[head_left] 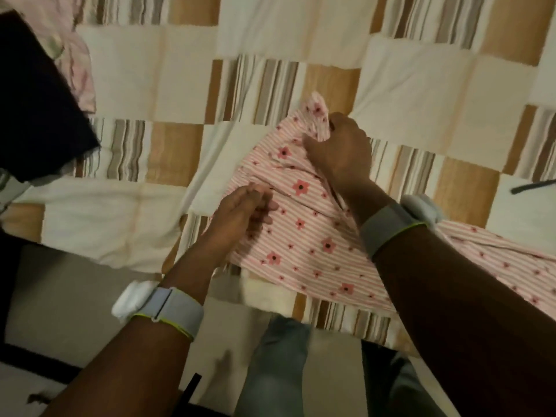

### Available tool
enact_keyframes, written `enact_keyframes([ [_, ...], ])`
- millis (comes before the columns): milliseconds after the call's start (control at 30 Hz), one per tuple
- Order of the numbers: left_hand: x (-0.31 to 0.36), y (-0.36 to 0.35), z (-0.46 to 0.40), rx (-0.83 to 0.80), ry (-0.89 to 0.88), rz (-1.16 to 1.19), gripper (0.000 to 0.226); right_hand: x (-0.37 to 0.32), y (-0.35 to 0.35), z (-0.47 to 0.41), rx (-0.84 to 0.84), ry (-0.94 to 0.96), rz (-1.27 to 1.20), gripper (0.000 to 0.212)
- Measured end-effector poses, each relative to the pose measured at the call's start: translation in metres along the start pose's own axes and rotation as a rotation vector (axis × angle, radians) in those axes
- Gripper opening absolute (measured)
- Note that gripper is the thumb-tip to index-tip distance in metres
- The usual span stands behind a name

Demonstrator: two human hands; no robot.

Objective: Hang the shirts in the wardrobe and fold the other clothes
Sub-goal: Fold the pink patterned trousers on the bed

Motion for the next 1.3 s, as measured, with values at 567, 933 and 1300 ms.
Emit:
enact_keyframes([
  [567, -0.004, 0.055, 0.002, 0.060, -0.241, -0.325, 0.011, -0.072, -0.124, 0.186, -0.296, 0.594, 0.104, 0.039],
  [933, 0.040, 0.046, 0.000, 0.343, -0.651, -0.687, 0.022, -0.058, -0.110, 0.174, -0.152, 0.515, 0.178, 0.038],
  [1300, 0.028, 0.048, -0.004, 0.421, -0.635, -0.771, 0.029, 0.094, -0.014, 0.210, 0.008, 0.138, 0.402, 0.045],
])
Point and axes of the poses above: each hand's wrist, its own z-axis away from the middle knuckle, its own y-axis out of the back of the hand, x = y × z, the point moved 9 cm from there along -z, towards the middle knuckle, and after that the axes turned 8 degrees about y, right-handed, at the moved point
